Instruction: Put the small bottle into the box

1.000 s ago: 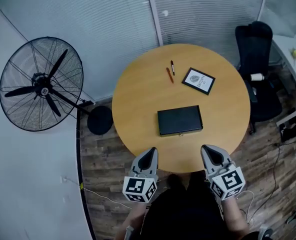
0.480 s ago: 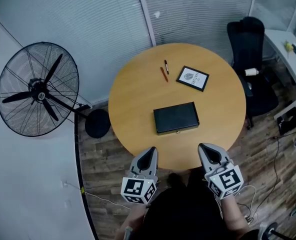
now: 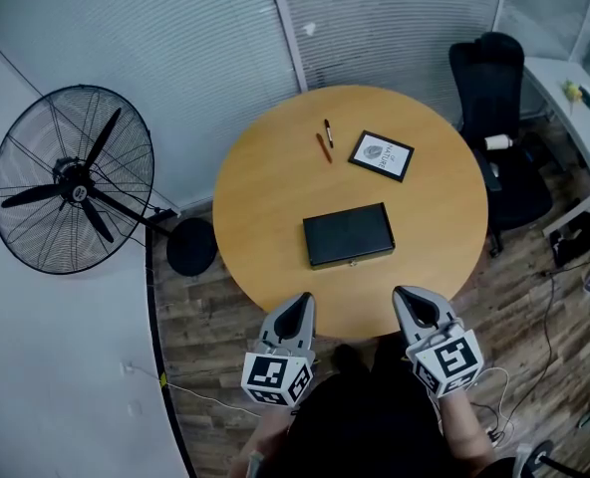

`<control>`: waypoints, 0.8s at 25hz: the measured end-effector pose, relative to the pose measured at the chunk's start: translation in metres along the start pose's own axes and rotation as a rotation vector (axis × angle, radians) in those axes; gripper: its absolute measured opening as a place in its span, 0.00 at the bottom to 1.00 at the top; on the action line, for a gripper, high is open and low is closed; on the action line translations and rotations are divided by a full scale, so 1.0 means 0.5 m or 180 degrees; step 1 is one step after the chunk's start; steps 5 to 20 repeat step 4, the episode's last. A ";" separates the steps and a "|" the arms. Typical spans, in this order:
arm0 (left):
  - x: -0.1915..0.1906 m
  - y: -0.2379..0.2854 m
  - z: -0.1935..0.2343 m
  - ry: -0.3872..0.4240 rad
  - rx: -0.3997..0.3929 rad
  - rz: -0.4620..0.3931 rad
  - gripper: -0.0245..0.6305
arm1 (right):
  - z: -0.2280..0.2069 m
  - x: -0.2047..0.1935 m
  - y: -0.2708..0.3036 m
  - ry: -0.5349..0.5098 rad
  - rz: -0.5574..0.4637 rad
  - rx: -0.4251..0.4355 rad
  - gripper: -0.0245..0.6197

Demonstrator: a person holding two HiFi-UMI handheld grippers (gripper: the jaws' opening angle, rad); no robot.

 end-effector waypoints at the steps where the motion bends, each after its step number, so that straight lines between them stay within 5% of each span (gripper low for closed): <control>1: -0.001 0.002 0.002 -0.0011 0.0000 0.0001 0.04 | -0.001 0.000 0.001 -0.0005 0.0006 0.0001 0.05; 20: -0.006 0.010 0.005 -0.0052 0.0006 0.0003 0.04 | -0.006 -0.002 0.002 -0.0020 0.0035 0.0013 0.05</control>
Point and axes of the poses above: the fingertips, and each gripper's own axes: y forward along the fingers, z to its left, x out of its top, the point moved 3 cm from there along -y, backward along the fingers, and after that the axes turned 8 degrees about -y, right-handed, at the moved point
